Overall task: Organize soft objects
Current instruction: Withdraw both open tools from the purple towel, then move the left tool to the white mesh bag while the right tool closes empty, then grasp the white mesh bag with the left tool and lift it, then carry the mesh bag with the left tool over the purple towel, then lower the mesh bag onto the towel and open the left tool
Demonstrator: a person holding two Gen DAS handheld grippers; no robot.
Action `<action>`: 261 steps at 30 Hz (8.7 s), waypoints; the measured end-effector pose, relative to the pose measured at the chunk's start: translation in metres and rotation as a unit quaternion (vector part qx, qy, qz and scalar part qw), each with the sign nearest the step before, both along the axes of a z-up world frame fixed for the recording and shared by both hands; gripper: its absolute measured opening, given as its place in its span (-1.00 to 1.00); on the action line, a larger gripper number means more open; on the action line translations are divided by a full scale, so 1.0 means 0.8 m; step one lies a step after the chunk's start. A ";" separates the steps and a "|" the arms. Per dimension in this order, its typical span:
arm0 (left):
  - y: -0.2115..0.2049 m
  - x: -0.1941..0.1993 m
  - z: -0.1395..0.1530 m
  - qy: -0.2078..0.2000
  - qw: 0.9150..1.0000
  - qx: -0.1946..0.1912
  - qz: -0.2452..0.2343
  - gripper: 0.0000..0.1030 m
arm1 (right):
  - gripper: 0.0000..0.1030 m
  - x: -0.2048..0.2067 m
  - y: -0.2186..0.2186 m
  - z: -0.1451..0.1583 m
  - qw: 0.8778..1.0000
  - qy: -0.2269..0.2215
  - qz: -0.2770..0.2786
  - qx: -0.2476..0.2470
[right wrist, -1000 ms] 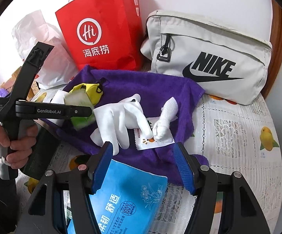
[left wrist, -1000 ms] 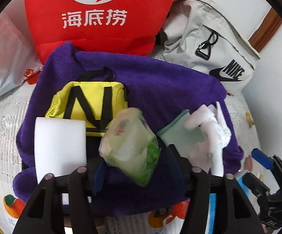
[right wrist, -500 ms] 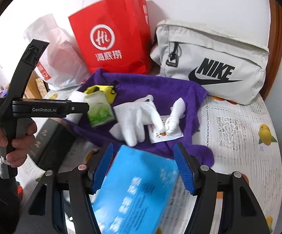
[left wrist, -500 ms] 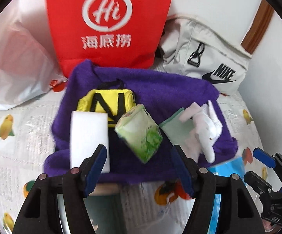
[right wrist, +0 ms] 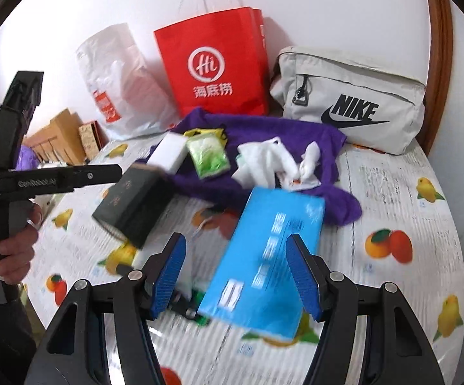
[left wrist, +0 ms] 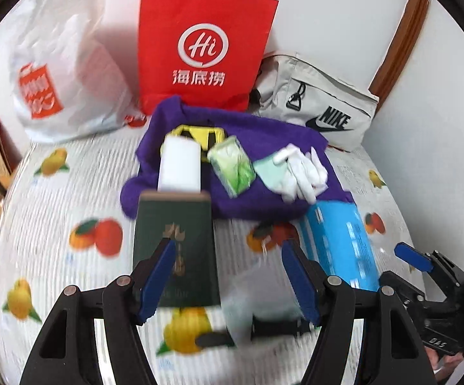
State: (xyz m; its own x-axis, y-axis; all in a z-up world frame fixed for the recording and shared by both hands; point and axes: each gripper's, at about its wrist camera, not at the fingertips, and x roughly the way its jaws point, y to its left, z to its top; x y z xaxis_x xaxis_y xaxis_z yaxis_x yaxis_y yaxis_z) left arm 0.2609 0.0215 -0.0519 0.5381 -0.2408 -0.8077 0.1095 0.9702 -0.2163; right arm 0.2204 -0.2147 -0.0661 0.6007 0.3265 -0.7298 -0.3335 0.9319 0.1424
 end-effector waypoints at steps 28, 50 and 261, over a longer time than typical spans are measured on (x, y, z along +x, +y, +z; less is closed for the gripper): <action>0.123 -0.118 -0.096 0.050 0.995 -0.062 0.060 0.32 | 0.24 -0.042 0.136 -0.087 0.991 0.005 0.106 -0.085; 0.133 -0.126 -0.098 0.049 0.994 -0.068 0.070 0.34 | -0.94 -0.073 0.121 -0.093 0.989 0.060 0.122 -0.062; -0.016 0.239 -0.073 0.052 0.998 -0.039 -0.006 0.36 | -0.25 0.201 -0.016 -0.043 0.999 0.027 0.011 -0.044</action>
State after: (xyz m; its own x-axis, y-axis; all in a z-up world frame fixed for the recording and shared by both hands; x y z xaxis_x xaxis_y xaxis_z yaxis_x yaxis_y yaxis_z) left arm 0.4522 0.0087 -0.1105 0.4491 -0.3112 -0.8375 0.0934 0.9486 -0.3024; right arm 0.3813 -0.2271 -0.1007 0.5538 0.2712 -0.7872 -0.3473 0.9345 0.0775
